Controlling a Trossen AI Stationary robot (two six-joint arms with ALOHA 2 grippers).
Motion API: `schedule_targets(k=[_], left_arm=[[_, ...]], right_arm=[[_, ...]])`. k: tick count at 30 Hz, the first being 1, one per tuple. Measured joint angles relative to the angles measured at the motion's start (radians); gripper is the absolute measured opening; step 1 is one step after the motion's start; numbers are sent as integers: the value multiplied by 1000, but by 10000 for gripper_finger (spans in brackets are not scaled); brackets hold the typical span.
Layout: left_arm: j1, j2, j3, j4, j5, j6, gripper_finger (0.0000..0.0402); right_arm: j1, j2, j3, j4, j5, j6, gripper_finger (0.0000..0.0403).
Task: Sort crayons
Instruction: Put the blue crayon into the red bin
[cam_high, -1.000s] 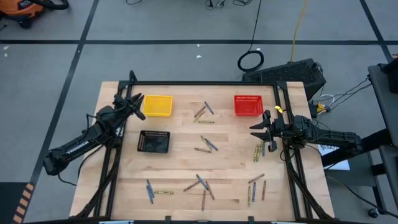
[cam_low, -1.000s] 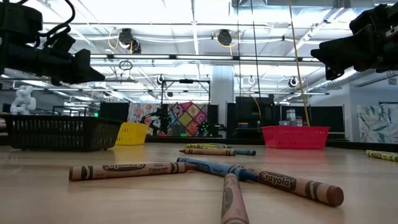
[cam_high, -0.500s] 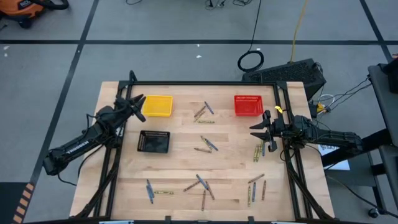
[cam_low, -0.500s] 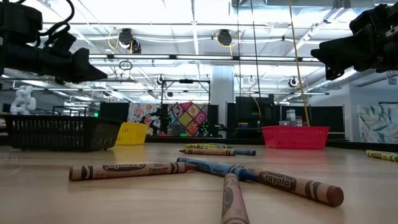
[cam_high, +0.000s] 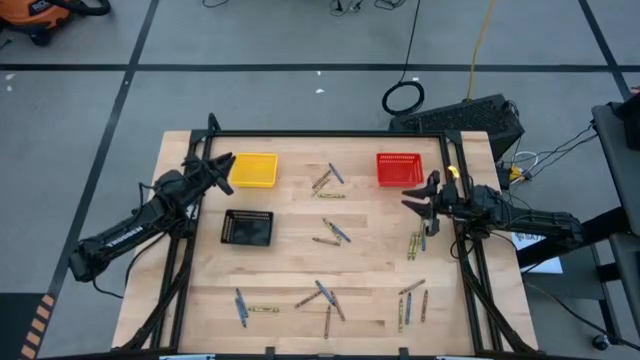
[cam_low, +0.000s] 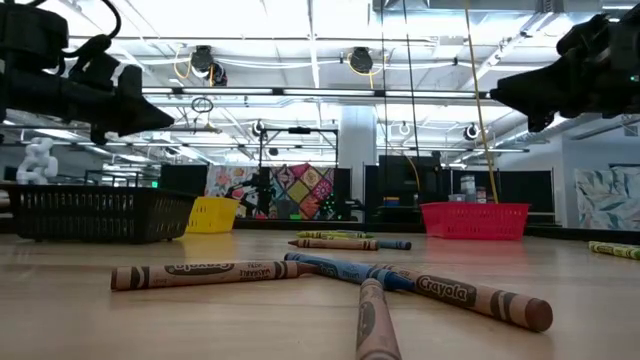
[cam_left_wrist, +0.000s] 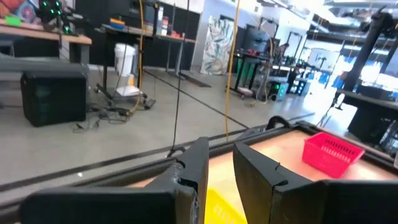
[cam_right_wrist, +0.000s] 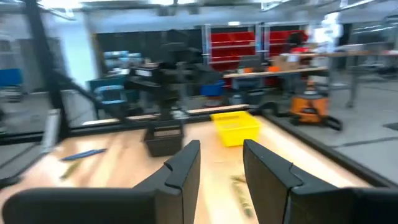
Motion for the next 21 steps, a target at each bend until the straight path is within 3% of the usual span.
schedule_targets(k=[10,21], left_arm=[[-1,96,57,23,-2,0,80],[-1,192,59,116,8,-52,80]], right_arm=[[0,0,0,0,51,-36,111],[0,0,0,-8,71,-112,152]])
